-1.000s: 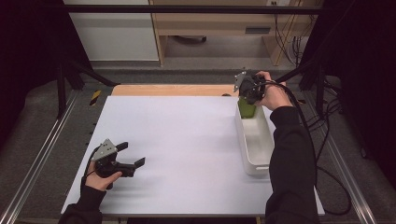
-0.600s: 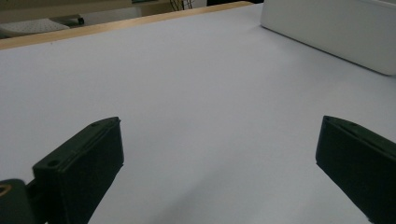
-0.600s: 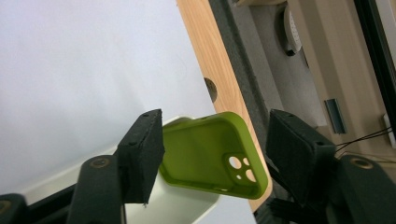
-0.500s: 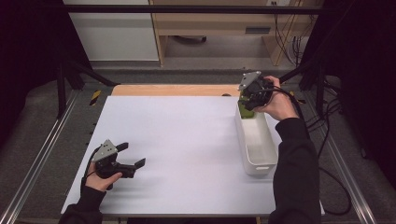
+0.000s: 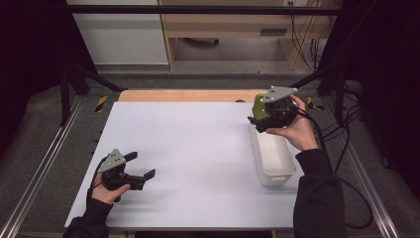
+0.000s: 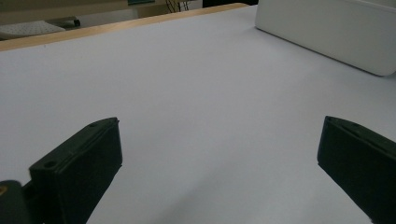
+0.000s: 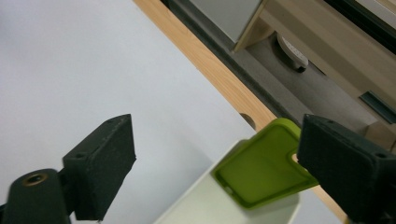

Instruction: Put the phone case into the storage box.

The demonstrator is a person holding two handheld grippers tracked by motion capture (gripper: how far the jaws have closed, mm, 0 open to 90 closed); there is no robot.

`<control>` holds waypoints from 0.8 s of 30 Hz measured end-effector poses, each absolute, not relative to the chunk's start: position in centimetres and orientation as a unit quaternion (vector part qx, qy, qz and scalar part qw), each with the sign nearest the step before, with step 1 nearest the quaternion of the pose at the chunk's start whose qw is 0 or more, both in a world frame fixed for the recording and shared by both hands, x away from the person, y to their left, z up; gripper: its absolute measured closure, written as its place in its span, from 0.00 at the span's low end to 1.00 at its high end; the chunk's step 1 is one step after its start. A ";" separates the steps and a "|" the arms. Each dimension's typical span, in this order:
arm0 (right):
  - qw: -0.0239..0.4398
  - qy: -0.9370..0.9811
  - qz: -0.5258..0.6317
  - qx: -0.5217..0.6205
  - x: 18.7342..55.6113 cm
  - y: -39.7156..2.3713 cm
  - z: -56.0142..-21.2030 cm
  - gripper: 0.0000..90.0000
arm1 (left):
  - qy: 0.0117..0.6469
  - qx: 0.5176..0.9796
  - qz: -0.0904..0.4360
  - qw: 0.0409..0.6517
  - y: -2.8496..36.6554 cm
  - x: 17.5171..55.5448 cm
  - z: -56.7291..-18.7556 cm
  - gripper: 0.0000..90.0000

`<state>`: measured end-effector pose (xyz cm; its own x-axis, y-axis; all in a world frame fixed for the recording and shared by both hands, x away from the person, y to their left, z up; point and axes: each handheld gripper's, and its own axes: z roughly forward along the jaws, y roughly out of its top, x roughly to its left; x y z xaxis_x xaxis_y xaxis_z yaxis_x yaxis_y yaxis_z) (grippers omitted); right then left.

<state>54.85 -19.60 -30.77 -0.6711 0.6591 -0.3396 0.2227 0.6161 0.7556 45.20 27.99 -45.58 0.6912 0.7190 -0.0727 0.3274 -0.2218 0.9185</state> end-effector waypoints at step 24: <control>0.239 0.755 0.512 0.333 46.9 -21.8 -36.5 0.03 | 0.335 0.760 0.184 0.525 27.7 45.0 -45.3 0.00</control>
<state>46.93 -21.83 -36.47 -0.6637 0.7477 -0.0193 0.2590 0.2539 0.9319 44.96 27.72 -45.33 0.7085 0.7019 -0.0726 0.3161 -0.2236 0.9220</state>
